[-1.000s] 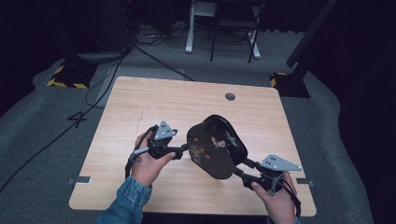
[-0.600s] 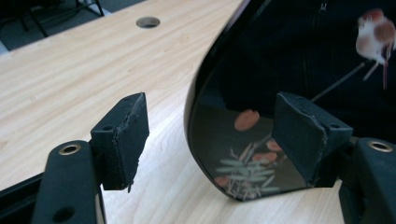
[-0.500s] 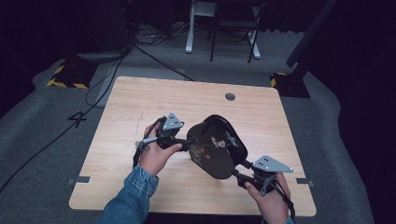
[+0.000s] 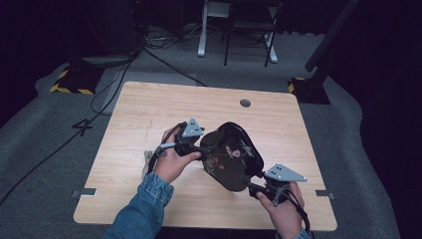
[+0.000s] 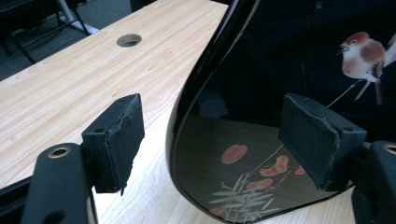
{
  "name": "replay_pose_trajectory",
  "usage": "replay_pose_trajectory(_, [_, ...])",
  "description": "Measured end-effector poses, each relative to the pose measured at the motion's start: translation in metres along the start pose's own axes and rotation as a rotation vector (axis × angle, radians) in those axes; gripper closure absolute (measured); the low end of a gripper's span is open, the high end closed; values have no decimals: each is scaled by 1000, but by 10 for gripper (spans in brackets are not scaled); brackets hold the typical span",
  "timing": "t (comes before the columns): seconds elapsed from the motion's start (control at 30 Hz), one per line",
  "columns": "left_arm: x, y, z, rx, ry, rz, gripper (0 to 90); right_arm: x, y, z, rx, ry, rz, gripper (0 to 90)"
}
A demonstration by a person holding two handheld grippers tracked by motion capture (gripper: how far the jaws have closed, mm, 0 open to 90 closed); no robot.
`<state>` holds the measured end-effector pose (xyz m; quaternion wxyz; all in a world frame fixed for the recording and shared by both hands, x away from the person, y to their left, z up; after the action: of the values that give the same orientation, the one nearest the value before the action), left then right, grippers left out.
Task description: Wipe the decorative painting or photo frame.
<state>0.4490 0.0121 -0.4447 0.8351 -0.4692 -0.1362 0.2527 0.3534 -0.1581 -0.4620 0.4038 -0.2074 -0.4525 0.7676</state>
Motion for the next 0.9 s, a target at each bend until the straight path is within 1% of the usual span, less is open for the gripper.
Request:
replay_pose_trajectory(0.13, [-6, 3, -4, 17, 36, -8, 230, 1, 0, -2, -3, -14, 6, 561])
replay_pose_trajectory(0.2, [-7, 3, -6, 19, 42, -16, 231, 1, 0, -2, -2, -18, 7, 566])
replay_pose_trajectory(0.27, [-9, 4, -7, 24, 35, -24, 220, 2, -1, -3, -3, -20, 13, 585])
replay_pose_trajectory(0.4, [-8, 4, -5, 27, 31, -20, 229, 1, -2, -3, -8, -14, 17, 635])
replay_pose_trajectory(0.47, [-8, 5, -3, 29, 30, -12, 265, -1, -2, -3, -8, -8, 18, 667])
replay_pose_trajectory(0.5, [-9, 6, -1, 32, 31, -8, 269, -2, -2, -3, -8, -4, 21, 673])
replay_pose_trajectory(0.53, [-10, 6, 0, 34, 30, -7, 274, -3, -2, -3, -9, 3, 24, 677])
replay_pose_trajectory(0.63, [-11, 8, 2, 42, 25, -6, 277, -4, -3, -4, -9, 4, 24, 673])
replay_pose_trajectory(0.7, [-11, 8, 3, 48, 17, -9, 307, -4, -3, -4, -9, 0, 25, 674])
replay_pose_trajectory(0.73, [-10, 9, 3, 53, 8, -10, 307, -4, -4, -4, -9, -3, 24, 677])
replay_pose_trajectory(0.77, [-9, 9, 3, 54, 8, -7, 309, -3, -5, -5, -10, -12, 20, 684])
replay_pose_trajectory(0.87, [-10, 9, 3, 60, 3, -4, 309, -4, -6, -5, -11, -16, 18, 684])
replay_pose_trajectory(0.9, [-10, 9, 3, 62, -3, -3, 312, -5, -6, -6, -9, -27, 4, 683])
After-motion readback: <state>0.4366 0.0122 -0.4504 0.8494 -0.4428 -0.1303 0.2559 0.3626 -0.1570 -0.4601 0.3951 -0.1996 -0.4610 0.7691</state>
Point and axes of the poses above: each handheld gripper's, and its own axes: z roughly backward along the jaws, y roughly out of its underside, x roughly to its left, the point moved 9 cm from there along -z, roughly forward along the jaws, and after that the axes turned 2 degrees about y, right-handed, at the moved point
